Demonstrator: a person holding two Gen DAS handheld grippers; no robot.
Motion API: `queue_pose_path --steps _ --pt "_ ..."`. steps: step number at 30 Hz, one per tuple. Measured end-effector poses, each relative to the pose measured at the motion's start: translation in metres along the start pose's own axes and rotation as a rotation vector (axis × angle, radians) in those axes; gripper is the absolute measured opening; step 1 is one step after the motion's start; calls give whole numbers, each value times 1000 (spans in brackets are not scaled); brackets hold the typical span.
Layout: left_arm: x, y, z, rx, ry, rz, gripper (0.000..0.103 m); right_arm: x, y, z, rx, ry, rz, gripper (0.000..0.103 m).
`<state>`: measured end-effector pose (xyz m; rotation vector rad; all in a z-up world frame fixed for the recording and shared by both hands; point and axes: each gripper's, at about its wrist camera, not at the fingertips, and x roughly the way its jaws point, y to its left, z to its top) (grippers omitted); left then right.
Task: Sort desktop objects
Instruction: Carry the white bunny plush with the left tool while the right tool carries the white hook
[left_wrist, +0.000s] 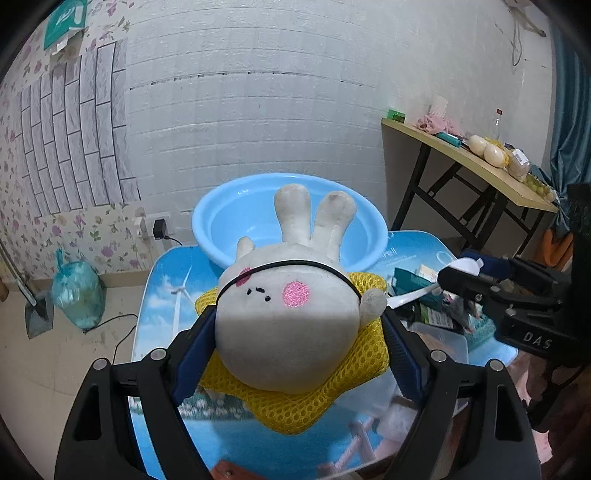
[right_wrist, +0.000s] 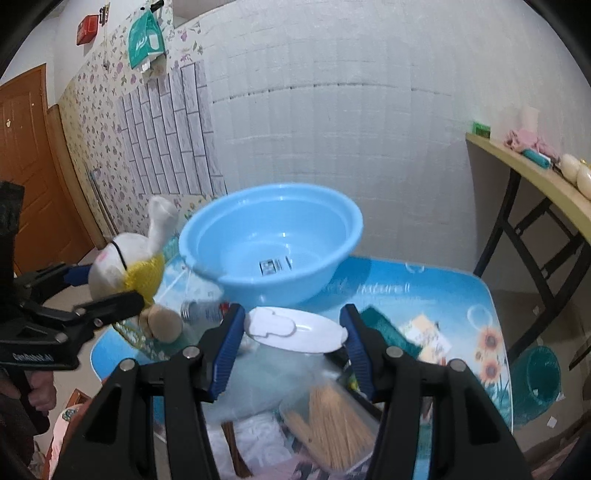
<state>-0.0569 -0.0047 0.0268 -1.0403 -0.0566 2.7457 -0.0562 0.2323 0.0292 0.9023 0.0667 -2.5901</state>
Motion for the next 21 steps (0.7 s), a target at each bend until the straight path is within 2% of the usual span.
queue_pose_path --steps 8,21 --pt "25 9 30 14 -8 6 84 17 2 34 -17 -33 28 53" --pt "80 18 53 29 14 12 84 73 -5 54 -27 19 25 53"
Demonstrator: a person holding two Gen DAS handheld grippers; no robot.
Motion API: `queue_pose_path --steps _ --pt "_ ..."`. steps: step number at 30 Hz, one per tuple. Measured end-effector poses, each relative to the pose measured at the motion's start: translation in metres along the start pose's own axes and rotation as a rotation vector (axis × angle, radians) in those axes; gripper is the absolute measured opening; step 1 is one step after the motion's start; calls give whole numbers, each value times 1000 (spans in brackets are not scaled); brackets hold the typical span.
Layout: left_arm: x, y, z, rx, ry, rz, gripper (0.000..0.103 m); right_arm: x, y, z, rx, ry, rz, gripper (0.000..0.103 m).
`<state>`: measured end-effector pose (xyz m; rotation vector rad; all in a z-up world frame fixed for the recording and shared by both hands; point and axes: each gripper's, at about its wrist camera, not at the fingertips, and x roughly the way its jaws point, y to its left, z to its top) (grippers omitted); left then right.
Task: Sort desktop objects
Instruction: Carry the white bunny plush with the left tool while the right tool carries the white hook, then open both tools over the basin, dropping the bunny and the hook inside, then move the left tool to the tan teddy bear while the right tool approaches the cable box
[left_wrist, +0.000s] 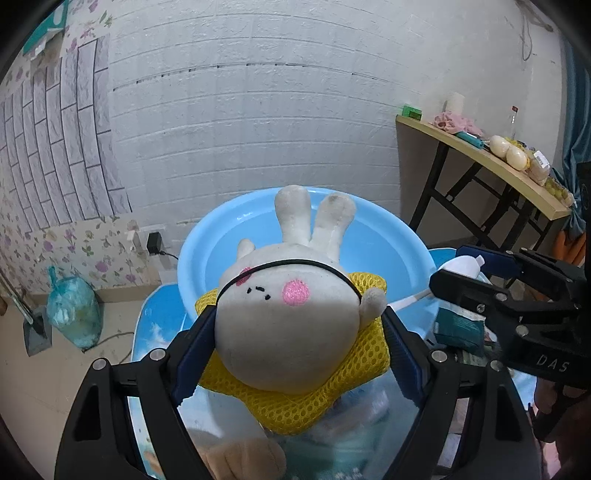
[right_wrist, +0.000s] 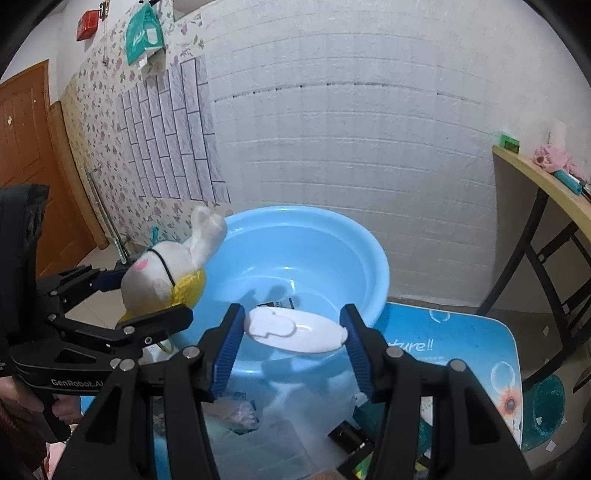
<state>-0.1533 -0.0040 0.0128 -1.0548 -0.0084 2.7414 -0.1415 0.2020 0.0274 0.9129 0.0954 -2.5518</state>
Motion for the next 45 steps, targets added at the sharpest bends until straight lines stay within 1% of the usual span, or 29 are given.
queue_pose_path --steps 10,16,20,25,31,34,38,43,45 --pt "15 3 7 17 8 -14 87 29 -1 0 7 59 -1 53" --pt "14 5 8 30 2 -11 90 36 0 -2 10 83 7 53" --pt "10 6 6 26 5 -25 92 36 1 -2 8 92 15 54" --pt "0 0 0 24 -10 -17 92 30 0 -4 22 90 13 55" --pt "-18 5 -17 -1 -7 10 92 15 3 -11 11 79 9 55" --pt "-31 9 -29 -20 -4 16 92 5 3 -18 13 73 -1 55" --pt "-45 13 -45 -47 14 60 92 -11 -1 -31 27 64 -23 55" --pt "-63 25 -65 -89 8 55 92 -32 -7 -48 71 50 -33 55" --pt "-67 27 -72 -95 13 64 92 -38 -8 -55 74 55 -31 55"
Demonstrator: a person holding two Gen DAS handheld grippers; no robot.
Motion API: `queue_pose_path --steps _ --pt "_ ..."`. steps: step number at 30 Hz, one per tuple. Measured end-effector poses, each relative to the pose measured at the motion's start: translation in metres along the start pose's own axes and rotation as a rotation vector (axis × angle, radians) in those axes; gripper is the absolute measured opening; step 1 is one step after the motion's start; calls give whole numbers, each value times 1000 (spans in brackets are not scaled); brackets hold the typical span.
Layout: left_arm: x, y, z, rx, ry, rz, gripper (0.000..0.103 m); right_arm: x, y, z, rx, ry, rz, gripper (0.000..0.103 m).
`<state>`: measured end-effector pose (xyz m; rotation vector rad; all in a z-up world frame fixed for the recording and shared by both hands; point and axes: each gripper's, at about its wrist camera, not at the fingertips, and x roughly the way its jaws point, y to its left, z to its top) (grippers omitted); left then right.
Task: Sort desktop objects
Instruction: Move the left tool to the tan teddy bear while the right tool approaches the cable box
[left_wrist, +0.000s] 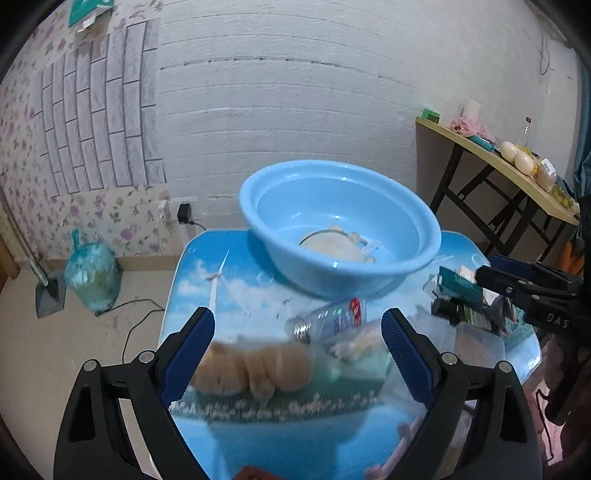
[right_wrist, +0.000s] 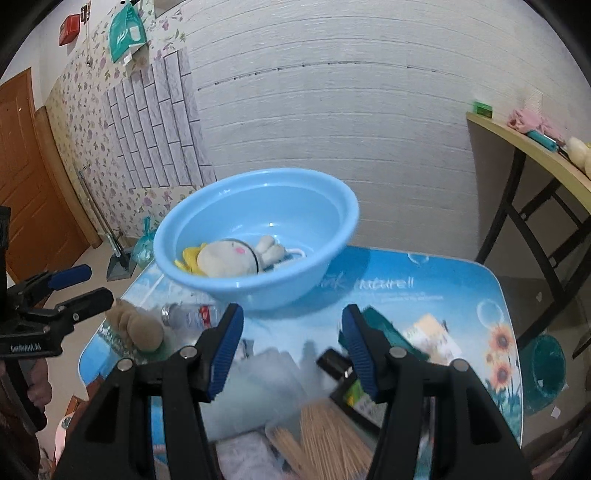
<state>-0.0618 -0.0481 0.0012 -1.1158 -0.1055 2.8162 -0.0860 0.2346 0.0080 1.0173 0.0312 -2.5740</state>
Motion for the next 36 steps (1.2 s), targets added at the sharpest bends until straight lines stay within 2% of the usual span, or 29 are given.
queue_pose_path --steps 3,9,16,18,24,28,32,36 --pt "-5 4 -12 -8 8 48 92 -6 -3 -13 16 20 -8 55" --pt "-4 7 -32 -9 47 50 92 -13 0 -43 36 82 21 55" --pt "-2 8 -50 -27 90 24 93 -18 7 -77 23 137 56 55" --pt "-3 9 -52 -34 92 13 96 -20 11 -85 7 147 68 55" --pt "-3 10 -63 -48 110 -6 97 -23 24 -95 -49 155 102 56" --pt "-4 10 -68 -41 109 -1 97 -22 32 -99 -88 165 127 71" --pt "0 14 -68 -46 115 4 97 -14 40 -102 -126 186 100 80" --pt "3 18 -68 -47 120 8 97 -8 39 -104 -125 197 94 84"
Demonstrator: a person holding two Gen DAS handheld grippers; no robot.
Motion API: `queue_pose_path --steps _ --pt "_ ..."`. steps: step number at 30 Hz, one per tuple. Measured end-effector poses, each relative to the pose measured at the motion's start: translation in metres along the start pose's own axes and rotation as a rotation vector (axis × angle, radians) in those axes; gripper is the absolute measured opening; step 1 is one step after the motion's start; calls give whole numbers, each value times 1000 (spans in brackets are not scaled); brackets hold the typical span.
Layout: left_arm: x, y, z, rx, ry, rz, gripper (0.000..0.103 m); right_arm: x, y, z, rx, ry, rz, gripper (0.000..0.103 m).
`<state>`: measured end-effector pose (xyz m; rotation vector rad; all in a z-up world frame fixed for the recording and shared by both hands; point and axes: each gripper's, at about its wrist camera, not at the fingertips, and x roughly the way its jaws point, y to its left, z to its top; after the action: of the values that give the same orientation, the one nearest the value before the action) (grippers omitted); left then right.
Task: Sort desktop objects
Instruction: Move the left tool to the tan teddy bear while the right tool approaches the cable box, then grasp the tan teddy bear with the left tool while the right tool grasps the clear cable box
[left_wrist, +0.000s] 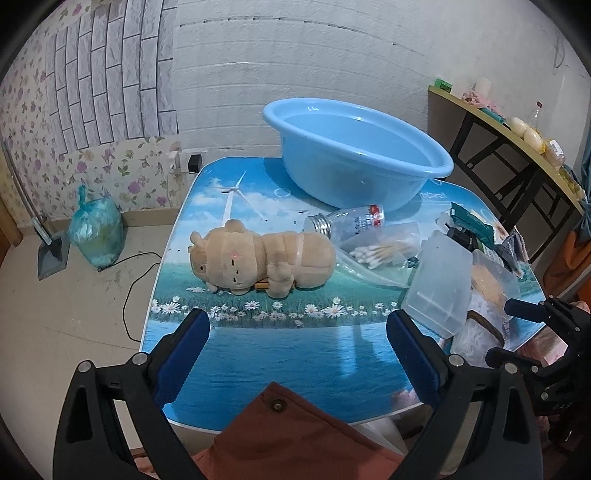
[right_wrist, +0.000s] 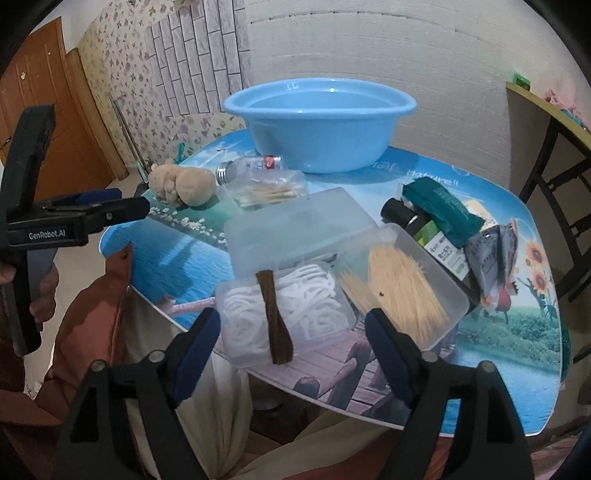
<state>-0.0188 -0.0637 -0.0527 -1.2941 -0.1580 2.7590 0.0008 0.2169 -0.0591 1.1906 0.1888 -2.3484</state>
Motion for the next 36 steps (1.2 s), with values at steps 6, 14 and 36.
queue_pose_path --steps 6,14,36 --pt "10 9 1 -2 18 5 98 11 1 1 -12 18 20 86" --pt "27 19 11 -16 26 -5 100 21 3 8 -4 40 31 82" --pt "68 38 34 -44 14 -78 102 -11 -22 34 113 -51 39 82"
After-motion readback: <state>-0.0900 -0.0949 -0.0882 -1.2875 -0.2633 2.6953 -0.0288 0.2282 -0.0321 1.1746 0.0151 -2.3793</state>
